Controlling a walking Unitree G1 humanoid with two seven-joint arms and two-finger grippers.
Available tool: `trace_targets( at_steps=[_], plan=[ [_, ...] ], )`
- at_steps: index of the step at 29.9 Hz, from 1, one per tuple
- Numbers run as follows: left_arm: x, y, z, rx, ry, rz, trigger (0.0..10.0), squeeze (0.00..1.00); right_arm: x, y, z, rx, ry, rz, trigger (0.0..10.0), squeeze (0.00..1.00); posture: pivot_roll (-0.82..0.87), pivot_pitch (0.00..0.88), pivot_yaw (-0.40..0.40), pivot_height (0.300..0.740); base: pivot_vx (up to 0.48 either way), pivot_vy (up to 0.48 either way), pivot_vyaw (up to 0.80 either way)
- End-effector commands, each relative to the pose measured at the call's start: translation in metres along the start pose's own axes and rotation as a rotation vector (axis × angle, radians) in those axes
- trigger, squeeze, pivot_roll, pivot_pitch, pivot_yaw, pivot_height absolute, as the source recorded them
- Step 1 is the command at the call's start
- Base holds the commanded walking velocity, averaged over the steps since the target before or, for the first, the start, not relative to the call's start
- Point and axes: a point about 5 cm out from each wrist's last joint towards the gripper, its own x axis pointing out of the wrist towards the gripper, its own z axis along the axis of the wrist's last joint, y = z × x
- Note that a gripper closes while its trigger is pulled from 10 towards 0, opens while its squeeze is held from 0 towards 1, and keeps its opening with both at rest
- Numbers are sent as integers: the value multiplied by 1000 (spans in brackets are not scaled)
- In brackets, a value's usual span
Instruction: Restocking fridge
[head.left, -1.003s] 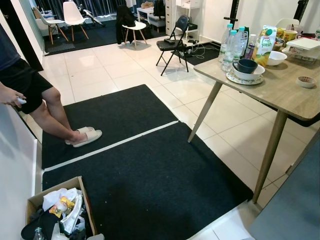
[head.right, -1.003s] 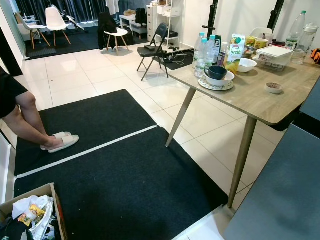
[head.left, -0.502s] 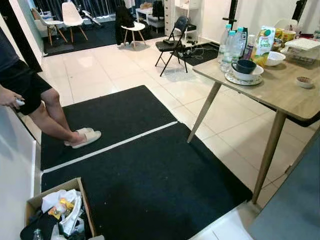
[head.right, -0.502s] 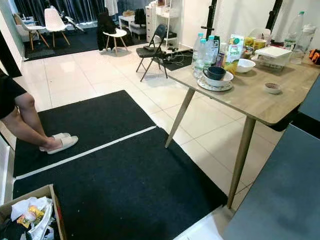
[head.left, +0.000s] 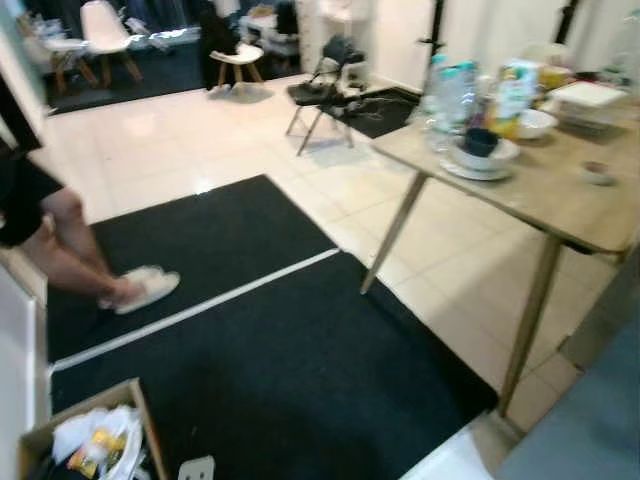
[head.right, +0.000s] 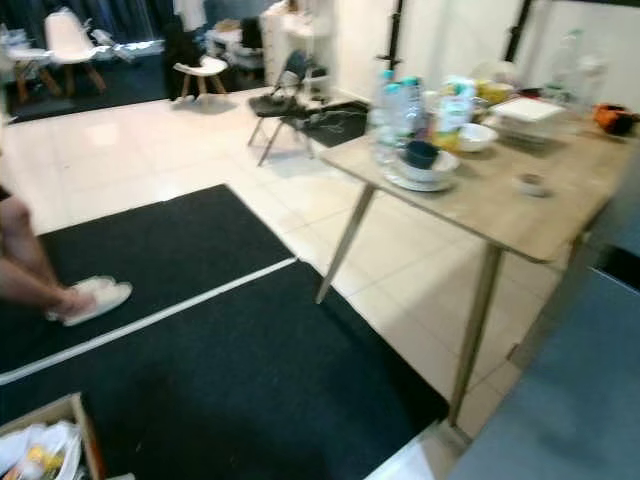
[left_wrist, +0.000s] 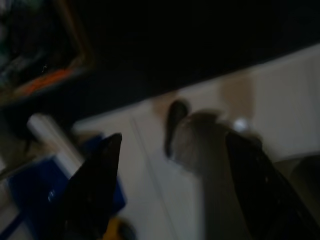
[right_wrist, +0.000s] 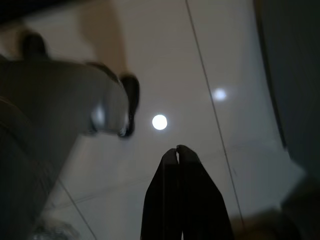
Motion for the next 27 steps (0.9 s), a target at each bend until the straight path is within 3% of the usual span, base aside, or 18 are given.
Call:
trace_targets(
  at_steps=[1, 27],
  plan=[
    [2, -6, 5, 13, -8, -17, 10000, 0, -2, -5, -11, 0, 28, -14, 10000, 0, -83, 0, 16, 740, 307, 0, 0],
    [2, -5, 6, 16, -10, -21, 10000, 0, -2, -7, -11, -1, 29, -20, 10000, 0, -81, 0, 17, 740, 315, 0, 0]
  ],
)
